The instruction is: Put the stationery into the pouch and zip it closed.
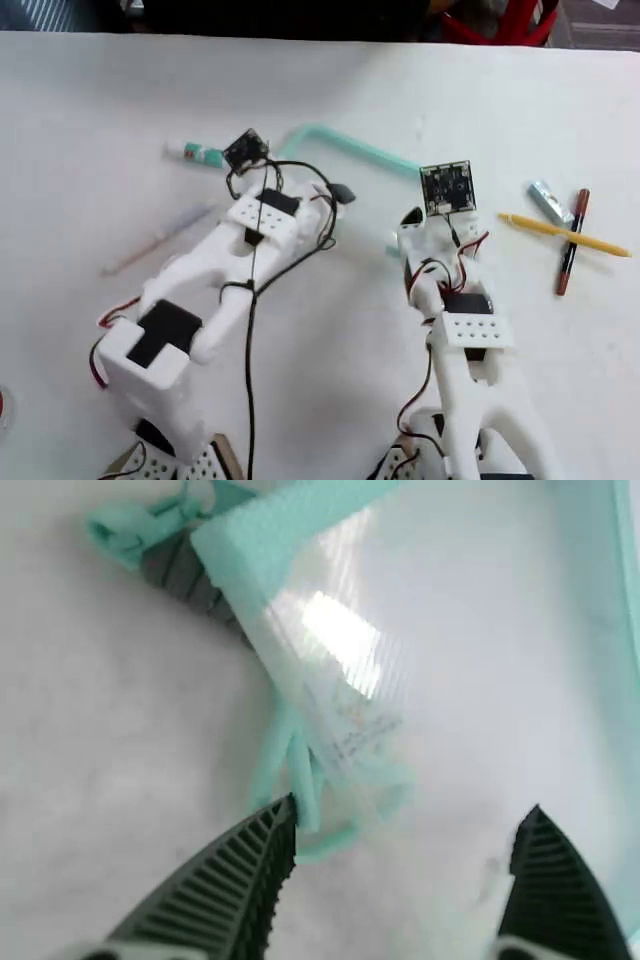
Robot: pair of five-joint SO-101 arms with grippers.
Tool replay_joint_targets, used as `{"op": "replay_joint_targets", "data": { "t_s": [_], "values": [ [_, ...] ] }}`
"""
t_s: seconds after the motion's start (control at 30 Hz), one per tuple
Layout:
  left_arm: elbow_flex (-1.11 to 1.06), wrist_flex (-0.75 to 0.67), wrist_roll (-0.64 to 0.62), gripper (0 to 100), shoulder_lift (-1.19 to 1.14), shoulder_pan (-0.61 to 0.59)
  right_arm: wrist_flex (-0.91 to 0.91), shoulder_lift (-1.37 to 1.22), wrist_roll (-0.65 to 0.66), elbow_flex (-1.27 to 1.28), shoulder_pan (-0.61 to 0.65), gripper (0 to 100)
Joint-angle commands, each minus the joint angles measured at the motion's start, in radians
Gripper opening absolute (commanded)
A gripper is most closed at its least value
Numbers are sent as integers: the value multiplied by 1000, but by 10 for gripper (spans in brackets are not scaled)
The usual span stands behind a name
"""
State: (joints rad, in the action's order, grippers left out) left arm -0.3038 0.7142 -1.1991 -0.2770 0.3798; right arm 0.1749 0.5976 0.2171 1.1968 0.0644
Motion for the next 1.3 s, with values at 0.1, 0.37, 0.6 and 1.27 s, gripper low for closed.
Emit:
{"op": "replay_joint_targets", "data": {
  "t_s": [0.1,0.37,0.6,1.27],
  "values": [
    [46,-41,-20,329,7,-12,-19,4,2,-3,-1,70],
    [140,-23,-77,328,-102,-21,-19,-5,2,2,16,70],
    [275,86,-121,328,-186,-22,140,-305,0,-235,41,70],
    [239,298,-117,331,65,70,328,-542,3,-473,22,18]
  ]
}}
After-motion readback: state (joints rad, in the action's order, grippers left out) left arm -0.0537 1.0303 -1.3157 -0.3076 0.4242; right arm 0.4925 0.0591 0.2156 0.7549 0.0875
